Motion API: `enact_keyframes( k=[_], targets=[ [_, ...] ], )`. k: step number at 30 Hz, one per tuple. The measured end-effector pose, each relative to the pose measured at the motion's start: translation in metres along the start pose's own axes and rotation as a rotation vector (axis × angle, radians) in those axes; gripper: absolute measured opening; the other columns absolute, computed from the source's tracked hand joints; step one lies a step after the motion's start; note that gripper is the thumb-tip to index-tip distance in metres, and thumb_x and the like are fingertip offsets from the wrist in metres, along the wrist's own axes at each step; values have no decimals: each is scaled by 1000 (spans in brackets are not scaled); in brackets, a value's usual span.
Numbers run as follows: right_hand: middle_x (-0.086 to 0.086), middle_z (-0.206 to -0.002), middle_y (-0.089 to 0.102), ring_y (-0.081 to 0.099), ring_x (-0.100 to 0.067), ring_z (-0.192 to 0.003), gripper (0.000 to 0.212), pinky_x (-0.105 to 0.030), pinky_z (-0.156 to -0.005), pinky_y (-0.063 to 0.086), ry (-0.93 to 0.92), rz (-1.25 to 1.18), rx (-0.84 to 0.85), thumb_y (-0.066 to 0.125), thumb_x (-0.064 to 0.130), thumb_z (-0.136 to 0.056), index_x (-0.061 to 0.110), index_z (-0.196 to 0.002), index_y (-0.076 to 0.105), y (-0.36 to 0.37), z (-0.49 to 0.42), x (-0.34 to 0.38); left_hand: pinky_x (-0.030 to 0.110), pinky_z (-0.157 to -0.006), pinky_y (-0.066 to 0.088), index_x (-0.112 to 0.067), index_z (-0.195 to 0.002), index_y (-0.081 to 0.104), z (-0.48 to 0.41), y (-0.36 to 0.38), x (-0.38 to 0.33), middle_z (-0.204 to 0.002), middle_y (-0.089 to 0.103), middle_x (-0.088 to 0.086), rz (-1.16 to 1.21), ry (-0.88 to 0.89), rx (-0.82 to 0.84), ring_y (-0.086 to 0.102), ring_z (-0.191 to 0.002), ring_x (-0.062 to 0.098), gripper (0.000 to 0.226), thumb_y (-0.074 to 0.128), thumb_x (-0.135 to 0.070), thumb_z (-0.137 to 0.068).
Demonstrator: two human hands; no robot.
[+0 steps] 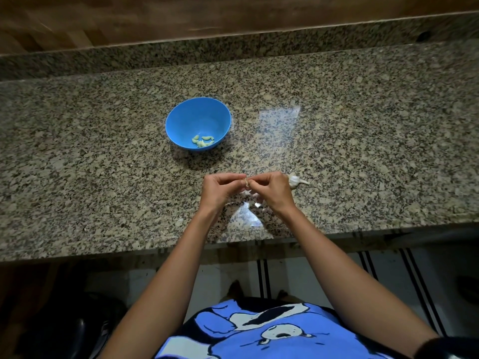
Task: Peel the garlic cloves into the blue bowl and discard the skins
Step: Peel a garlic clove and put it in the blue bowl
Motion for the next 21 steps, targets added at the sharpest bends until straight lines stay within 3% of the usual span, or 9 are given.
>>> enact_keyframes(
  k=[5,8,11,16,21],
  targets=[
    [-1,-67,68,64,-14,-59,9,-31,-56,55,22,-31,-7,66,15,-84,9,-85,73,-1,1,2,24,-73,56,-3,-92,72,2,1,0,-90,73,8,75,-24,15,71,-85,20,17,72,2,-76],
    [-5,-68,68,65,-15,-57,13,-28,-48,53,118,-215,9,61,7,-87,9,-79,71,0,4,5,29,-81,56,-8,-92,73,3,1,0,-94,73,8,132,-52,18,69,-89,21,18,70,2,-77],
    [-7,-71,68,64,-13,-55,11,-25,-45,52,202,-380,78,58,5,-88,4,-85,69,1,6,7,31,-84,56,-10,-92,73,2,-1,2,-95,73,8,140,-60,15,68,-90,22,18,70,1,-78],
    [-11,-76,70,66,-13,-58,10,-21,-45,51,174,-362,142,68,10,-82,3,-88,70,-4,5,6,24,-74,55,-5,-95,72,0,-5,-1,-94,73,10,79,-39,49,68,-85,19,19,71,1,-77],
    [-16,-80,70,65,-13,-58,12,-18,-44,48,216,-404,169,64,5,-85,-2,-93,69,-7,3,5,27,-76,55,-2,-96,72,-2,-7,-2,-98,72,14,88,-58,79,67,-88,21,20,71,0,-76]
  ],
)
Point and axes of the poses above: each hand's wrist, its own z-axis away from the middle knuckle, its own y-axis out of the palm, x = y × z, the point moved 2 cm from there along -z, towards the middle knuckle
